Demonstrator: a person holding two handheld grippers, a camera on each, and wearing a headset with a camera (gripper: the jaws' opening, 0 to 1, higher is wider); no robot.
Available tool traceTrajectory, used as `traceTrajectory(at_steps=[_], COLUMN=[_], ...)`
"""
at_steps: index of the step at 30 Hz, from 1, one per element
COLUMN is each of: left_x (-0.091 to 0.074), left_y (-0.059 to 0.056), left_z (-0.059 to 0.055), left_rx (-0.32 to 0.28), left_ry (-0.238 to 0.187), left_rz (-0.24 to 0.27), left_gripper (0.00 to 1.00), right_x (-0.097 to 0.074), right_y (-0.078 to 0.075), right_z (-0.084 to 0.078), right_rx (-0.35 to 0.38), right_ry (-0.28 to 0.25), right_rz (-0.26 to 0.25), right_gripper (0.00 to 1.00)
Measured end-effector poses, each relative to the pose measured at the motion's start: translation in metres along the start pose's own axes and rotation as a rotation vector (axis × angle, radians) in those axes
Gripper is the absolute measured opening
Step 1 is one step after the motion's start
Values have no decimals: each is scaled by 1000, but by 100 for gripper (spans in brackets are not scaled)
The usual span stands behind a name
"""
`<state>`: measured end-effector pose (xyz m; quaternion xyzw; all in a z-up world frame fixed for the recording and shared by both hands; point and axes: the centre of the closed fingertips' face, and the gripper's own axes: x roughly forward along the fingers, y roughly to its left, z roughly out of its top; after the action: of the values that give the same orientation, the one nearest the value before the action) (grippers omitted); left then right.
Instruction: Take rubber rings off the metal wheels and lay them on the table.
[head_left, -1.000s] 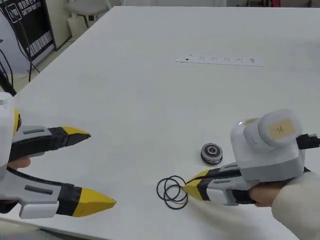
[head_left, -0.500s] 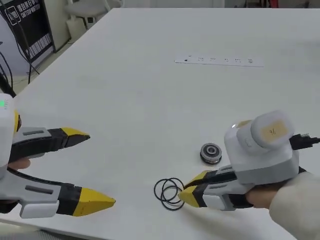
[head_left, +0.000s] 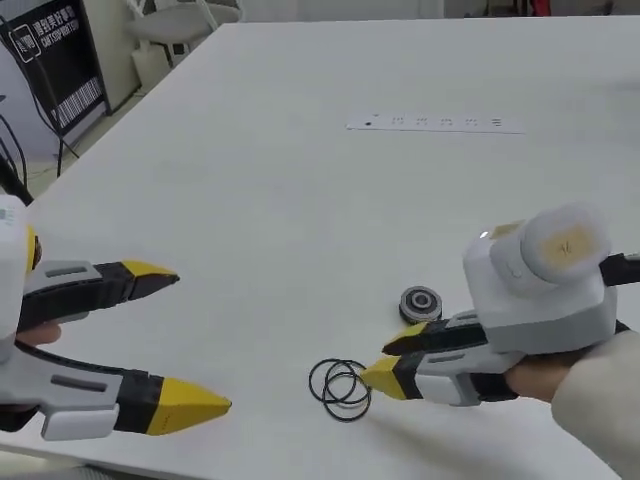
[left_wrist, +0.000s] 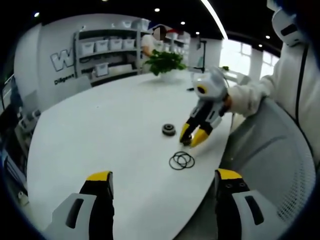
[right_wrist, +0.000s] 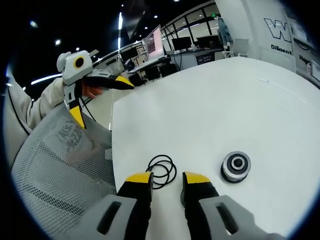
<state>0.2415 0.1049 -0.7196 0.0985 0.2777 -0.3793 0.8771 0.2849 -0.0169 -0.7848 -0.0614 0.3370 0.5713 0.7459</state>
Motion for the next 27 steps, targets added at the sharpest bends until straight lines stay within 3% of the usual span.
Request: traceTrajectory(at_steps=[11, 27], left_x=[-8, -8], left_y=[1, -2], left_z=[20, 42], left_rx=[3, 68], left_ry=[-48, -43], left_rz=[5, -4], left_gripper=[85, 85], right_x=[-20, -53], right_y=[-9, -24], right_z=[15, 19], right_rx=[9, 15], right_ry=[-81, -159], right_rz=[-35, -88], right_gripper=[25, 31])
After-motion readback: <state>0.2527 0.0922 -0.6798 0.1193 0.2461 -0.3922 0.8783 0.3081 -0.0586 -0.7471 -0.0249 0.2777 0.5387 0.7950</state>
